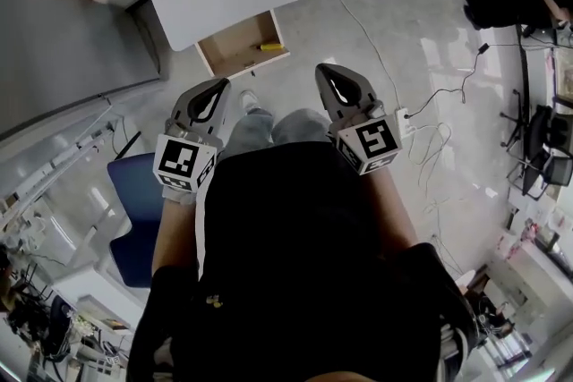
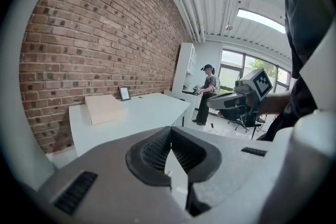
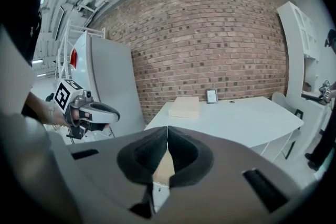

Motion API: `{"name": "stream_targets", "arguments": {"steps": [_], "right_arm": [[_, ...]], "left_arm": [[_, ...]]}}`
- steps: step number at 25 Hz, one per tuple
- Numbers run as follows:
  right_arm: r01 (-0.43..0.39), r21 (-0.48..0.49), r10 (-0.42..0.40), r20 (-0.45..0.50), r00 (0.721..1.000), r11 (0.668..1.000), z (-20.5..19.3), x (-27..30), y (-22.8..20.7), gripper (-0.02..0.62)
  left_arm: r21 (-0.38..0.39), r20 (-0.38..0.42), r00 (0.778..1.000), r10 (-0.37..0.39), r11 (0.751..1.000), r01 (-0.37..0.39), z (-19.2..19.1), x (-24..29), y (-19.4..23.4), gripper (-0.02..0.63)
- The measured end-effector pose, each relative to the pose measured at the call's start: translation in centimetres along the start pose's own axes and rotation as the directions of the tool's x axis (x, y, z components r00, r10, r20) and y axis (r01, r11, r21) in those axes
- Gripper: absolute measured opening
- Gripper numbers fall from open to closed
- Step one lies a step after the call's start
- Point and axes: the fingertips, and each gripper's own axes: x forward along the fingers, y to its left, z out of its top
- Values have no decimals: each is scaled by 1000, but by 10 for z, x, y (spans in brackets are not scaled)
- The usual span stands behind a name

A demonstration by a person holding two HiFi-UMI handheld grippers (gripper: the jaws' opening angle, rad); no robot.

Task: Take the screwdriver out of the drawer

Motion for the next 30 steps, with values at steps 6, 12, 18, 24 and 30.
{"name": "stream_targets", "arguments": {"steps": [6, 12, 18, 24, 30], "right_arm": [[45, 34, -43, -47, 998, 998, -10, 14, -14, 11], [74, 64, -69, -79, 995, 995, -26, 11, -32, 11], [120, 104, -106, -127, 986, 987, -55, 18, -59, 11], [157, 134, -133, -166, 977, 979, -83, 14, -84, 11], [173, 146, -141, -210, 968, 974, -100, 12, -97, 11]], "left_arm": [[39, -117, 991, -62, 997, 67, -27, 33, 14, 3], [49, -231, 966, -119, 990, 134, -59, 74, 10, 3], [40, -300, 939, -166, 982, 187, -89, 133, 20, 5], [13, -400, 894, -202, 974, 226, -136, 188, 22, 8], [18, -522, 826, -211, 966, 259, -193, 225, 31, 54]]}}
